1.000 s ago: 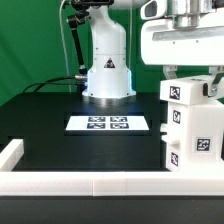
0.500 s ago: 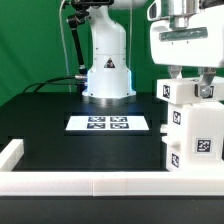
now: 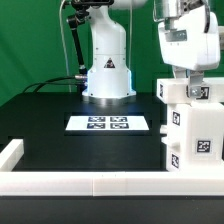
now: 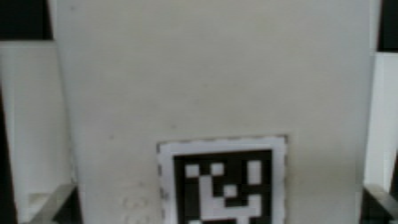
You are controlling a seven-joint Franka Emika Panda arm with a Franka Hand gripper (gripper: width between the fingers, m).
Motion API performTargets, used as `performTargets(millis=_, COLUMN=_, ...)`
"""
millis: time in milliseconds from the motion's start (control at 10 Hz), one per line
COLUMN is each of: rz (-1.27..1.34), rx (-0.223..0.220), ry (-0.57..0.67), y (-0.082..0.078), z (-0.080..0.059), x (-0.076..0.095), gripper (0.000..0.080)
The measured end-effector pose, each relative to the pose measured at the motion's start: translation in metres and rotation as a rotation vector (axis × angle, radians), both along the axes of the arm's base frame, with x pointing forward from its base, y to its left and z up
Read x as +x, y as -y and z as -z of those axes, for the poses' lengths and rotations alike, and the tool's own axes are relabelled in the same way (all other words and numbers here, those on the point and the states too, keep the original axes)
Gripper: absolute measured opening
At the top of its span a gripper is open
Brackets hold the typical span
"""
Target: Assemble cabinet
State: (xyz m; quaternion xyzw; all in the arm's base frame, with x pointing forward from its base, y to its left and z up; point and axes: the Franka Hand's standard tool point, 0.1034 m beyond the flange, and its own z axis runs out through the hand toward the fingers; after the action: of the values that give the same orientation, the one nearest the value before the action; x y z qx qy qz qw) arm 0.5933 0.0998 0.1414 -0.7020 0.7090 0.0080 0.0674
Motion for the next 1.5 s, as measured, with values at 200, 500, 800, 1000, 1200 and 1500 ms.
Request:
performTargets(millis=200, rz=0.146, rx=0.031, ry=-0.017, y=-0.005, z=-0.002, x=-0.001, gripper=0.0564)
performTargets(millis=500, rz=0.295, rx=0.075, ry=-0.034, y=-0.01, z=-0.004, x=0.0, gripper=0.0564)
performTargets(millis=800, rz=0.282, rx=0.101, ry=-0.035, y=-0.017, z=-0.004, x=-0.001, gripper=0.0657)
performTargets(millis=1000, rz=0.261, rx=0.12, ry=-0.027, y=-0.018, z=-0.008, x=0.0, gripper=0.0793)
performTargets(millis=1200, rz=0.259, rx=0.149, ry=-0.014, y=-0.021, z=-0.018, x=0.001, gripper=0.0798)
performTargets(millis=1500, rz=0.265, rx=0.185, ry=0.014, y=-0.026, z=-0.04, x=0.006, gripper=0.0797)
